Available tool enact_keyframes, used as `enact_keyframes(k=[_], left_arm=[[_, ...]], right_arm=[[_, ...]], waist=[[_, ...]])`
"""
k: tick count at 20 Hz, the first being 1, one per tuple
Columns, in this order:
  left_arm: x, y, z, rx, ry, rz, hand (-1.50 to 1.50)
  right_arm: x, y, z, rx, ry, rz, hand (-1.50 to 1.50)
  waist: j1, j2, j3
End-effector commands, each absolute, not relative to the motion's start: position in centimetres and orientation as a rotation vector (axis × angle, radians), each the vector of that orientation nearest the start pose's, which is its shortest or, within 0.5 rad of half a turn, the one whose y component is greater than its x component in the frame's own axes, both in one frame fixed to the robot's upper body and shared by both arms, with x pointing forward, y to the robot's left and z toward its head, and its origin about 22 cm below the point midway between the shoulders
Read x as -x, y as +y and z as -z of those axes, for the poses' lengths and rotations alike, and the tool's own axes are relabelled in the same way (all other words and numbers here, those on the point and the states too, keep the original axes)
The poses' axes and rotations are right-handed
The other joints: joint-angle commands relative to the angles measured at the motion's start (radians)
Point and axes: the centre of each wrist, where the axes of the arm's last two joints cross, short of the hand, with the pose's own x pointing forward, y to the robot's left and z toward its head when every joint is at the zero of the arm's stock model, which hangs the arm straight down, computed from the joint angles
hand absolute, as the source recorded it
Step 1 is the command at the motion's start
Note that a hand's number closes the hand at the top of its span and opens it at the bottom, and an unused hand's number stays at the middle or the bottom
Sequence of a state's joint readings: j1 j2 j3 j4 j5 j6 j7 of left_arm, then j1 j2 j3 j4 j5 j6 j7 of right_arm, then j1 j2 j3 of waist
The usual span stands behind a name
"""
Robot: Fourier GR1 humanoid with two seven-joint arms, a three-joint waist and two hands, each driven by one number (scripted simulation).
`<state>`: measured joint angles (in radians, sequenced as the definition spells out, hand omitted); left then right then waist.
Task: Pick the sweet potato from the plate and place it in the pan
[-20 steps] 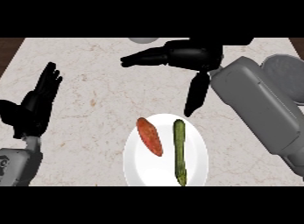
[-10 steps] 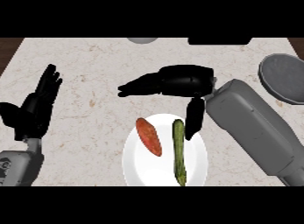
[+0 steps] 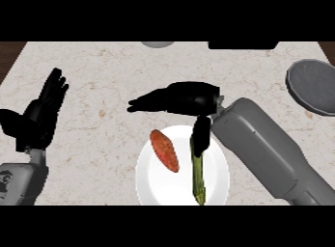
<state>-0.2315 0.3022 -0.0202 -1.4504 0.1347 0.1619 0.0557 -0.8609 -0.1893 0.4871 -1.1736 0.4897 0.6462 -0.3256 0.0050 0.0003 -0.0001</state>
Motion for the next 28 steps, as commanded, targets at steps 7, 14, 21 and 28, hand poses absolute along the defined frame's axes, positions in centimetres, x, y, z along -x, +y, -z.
enact_keyframes(k=[7,14,21,28], left_arm=[[-30.0,27.6,-4.7,-0.193,-1.621,0.053,0.0],[-29.8,27.5,-7.0,-0.183,-1.612,0.048,0.0],[-29.2,27.0,-4.6,-0.194,-1.625,0.057,0.0],[-29.6,27.5,-4.3,-0.193,-1.602,0.049,0.0]], right_arm=[[-37.4,-6.3,-10.3,-0.331,-1.522,-1.963,-1.5],[-35.8,-5.8,-10.5,-0.289,-1.495,-2.058,-1.5],[-35.4,-4.4,-8.1,-0.081,-1.452,-2.192,-1.5],[-35.9,-3.5,-6.7,-0.013,-1.369,-2.258,-1.5]], waist=[[0.002,0.001,0.0],[-0.003,-0.003,0.0],[0.003,0.0,0.0],[0.004,0.001,0.0]])
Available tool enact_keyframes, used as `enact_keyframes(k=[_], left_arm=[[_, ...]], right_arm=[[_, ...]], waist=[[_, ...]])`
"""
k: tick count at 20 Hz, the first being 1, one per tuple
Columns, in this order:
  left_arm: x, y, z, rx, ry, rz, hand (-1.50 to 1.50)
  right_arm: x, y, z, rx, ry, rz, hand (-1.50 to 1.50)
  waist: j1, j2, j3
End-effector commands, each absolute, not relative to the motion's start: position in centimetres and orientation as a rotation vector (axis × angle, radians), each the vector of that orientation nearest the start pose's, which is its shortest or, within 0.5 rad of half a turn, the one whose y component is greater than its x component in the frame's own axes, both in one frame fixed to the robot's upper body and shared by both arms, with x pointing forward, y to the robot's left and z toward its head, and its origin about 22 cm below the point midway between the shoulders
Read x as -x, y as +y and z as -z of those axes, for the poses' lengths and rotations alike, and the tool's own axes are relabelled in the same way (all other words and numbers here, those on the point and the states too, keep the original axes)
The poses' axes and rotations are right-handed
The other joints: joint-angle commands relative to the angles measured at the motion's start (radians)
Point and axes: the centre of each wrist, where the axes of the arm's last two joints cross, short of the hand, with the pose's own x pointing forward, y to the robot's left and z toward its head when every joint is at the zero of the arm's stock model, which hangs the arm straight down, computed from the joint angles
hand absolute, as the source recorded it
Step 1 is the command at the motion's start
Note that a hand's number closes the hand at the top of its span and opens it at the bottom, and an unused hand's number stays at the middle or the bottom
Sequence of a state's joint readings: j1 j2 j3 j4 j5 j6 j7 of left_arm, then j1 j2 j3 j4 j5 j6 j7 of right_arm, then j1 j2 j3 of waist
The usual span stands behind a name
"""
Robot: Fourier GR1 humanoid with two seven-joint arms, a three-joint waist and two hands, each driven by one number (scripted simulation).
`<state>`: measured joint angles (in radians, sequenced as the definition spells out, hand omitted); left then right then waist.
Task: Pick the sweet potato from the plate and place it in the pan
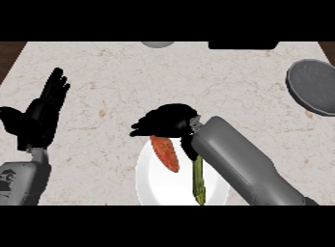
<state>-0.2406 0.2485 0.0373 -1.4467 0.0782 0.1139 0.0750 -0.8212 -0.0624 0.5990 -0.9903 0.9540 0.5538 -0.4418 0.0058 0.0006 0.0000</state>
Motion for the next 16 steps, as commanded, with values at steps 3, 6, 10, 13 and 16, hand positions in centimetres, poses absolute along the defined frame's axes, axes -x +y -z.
enact_keyframes(k=[3,6,10,13,16], left_arm=[[-29.6,27.1,-4.1,-0.21,-1.64,0.059,0.0],[-29.6,27.5,-3.2,-0.196,-1.621,0.049,0.0],[-29.5,28.8,-5.8,-0.188,-1.623,0.044,0.0],[-30.8,27.9,-3.7,-0.185,-1.618,0.069,0.0],[-28.5,26.8,-5.6,-0.195,-1.626,0.052,0.0]], right_arm=[[-35.0,-2.7,-5.1,-0.059,-1.358,-2.254,-1.5],[-33.7,-3.4,-3.5,-0.053,-1.373,-2.266,-1.5],[-35.1,-2.9,-4.2,-0.001,-1.328,-2.304,-1.5],[-33.7,-2.8,-2.6,0.005,-1.323,-2.311,-1.5],[-33.9,-3.2,-1.2,-0.007,-1.273,-2.328,-1.5]], waist=[[0.003,0.001,0.0],[-0.004,0.0,0.0],[0.006,0.001,0.0],[0.001,0.002,0.0],[0.009,0.0,0.0]])
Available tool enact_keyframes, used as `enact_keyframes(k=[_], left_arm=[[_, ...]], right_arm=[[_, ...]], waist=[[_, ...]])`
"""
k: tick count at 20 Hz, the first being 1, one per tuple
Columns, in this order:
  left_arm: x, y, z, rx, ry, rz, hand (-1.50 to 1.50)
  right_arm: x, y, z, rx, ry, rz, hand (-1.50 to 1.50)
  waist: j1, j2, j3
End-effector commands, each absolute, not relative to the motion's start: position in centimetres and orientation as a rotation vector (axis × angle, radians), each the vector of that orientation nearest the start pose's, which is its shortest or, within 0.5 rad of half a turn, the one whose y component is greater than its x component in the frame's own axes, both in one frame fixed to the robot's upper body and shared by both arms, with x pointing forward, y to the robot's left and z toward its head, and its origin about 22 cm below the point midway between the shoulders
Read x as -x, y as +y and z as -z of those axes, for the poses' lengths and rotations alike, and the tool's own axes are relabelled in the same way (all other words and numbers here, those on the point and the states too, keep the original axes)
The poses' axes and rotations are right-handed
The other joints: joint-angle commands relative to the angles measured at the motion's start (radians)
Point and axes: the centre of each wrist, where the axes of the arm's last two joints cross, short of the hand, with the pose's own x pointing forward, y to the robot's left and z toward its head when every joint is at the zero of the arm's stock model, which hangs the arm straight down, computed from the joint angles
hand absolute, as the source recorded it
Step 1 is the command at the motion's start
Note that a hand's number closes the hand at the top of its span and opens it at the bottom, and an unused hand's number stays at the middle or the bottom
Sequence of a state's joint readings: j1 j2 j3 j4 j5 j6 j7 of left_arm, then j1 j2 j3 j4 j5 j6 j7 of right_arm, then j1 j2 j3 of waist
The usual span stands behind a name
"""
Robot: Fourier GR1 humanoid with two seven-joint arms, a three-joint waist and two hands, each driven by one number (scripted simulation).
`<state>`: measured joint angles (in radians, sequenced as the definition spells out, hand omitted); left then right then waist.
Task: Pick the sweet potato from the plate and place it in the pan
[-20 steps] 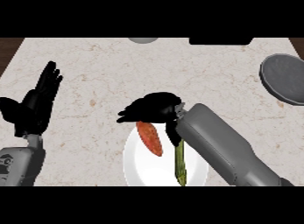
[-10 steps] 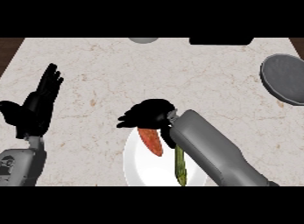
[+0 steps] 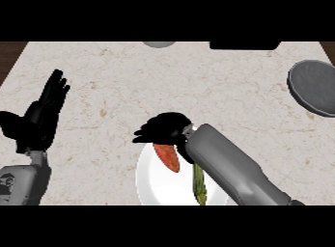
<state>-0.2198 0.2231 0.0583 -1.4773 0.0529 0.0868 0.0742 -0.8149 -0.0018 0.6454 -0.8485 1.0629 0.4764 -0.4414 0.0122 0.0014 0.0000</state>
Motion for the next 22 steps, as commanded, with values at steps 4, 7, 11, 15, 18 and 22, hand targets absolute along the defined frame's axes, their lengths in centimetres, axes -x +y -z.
enact_keyframes(k=[4,7,11,15,18,22], left_arm=[[-30.2,28.3,-5.8,-0.185,-1.633,0.069,0.0],[-29.4,26.4,-3.7,-0.18,-1.62,0.071,0.0],[-30.6,27.9,-5.2,-0.177,-1.637,0.058,0.0],[-29.1,27.7,-5.7,-0.202,-1.644,0.06,0.0],[-29.4,28.3,-4.8,-0.216,-1.617,0.022,0.0],[-28.9,29.5,-4.6,-0.266,-1.599,-0.006,0.0]], right_arm=[[-33.2,-2.5,-0.9,0.029,1.706,3.202,-1.5],[-34.3,-2.9,-1.0,0.22,1.638,3.165,1.5],[-32.9,-1.7,-1.4,0.181,1.701,3.052,1.5],[-34.6,-2.7,-0.9,0.137,1.72,3.06,1.5],[-38.0,-9.2,-0.6,-0.422,2.072,3.494,1.5],[-40.1,-15.9,-0.6,-1.21,2.345,3.642,1.5]], waist=[[0.006,0.002,0.0],[0.003,0.002,0.0],[0.001,0.001,0.0],[0.011,0.002,0.0],[-0.053,-0.001,-0.001],[-0.108,-0.008,-0.002]])
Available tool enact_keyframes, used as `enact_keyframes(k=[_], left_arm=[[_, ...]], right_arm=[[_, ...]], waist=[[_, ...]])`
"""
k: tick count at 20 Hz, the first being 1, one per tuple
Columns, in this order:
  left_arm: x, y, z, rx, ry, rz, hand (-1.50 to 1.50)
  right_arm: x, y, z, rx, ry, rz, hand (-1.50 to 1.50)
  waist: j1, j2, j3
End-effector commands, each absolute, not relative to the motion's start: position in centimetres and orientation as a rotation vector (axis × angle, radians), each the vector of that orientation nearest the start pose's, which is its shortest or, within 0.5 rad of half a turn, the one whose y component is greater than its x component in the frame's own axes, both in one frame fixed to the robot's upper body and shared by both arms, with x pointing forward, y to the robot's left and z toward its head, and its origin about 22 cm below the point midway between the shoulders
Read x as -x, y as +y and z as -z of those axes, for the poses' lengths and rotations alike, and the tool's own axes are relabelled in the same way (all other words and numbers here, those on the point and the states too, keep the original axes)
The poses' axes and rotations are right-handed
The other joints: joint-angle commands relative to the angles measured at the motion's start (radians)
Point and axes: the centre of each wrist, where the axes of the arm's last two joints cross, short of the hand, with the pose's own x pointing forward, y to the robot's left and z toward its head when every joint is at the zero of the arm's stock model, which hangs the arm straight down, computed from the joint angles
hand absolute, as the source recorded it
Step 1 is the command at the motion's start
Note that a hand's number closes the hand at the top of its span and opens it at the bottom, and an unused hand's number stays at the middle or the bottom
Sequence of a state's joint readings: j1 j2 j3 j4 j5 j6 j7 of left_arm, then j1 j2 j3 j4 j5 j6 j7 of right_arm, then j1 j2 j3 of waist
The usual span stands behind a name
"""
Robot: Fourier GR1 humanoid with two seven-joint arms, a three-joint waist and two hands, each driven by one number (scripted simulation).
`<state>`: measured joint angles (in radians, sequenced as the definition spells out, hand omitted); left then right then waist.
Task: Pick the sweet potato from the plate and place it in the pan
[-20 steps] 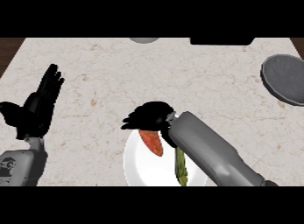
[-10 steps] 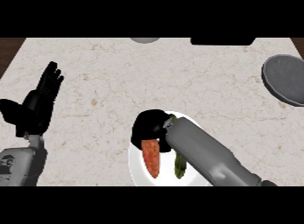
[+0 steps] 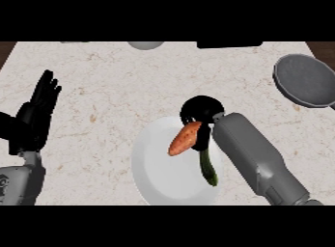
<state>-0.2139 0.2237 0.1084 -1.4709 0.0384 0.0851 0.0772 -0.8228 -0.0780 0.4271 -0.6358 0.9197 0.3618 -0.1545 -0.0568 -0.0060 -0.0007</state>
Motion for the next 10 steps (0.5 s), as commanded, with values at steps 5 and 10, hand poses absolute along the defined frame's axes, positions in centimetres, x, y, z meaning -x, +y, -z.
enact_keyframes(k=[5,10], left_arm=[[-29.1,28.6,-4.4,-0.238,-1.604,0.028,0.0],[-29.0,27.8,-4.5,-0.192,-1.617,0.063,0.0]], right_arm=[[-42.1,-15.0,-4.1,0.811,-0.889,-0.968,1.5],[-43.5,-11.7,-9.7,1.19,-1.035,-0.648,1.5]], waist=[[0.021,0.006,-0.001],[0.07,0.005,-0.001]])
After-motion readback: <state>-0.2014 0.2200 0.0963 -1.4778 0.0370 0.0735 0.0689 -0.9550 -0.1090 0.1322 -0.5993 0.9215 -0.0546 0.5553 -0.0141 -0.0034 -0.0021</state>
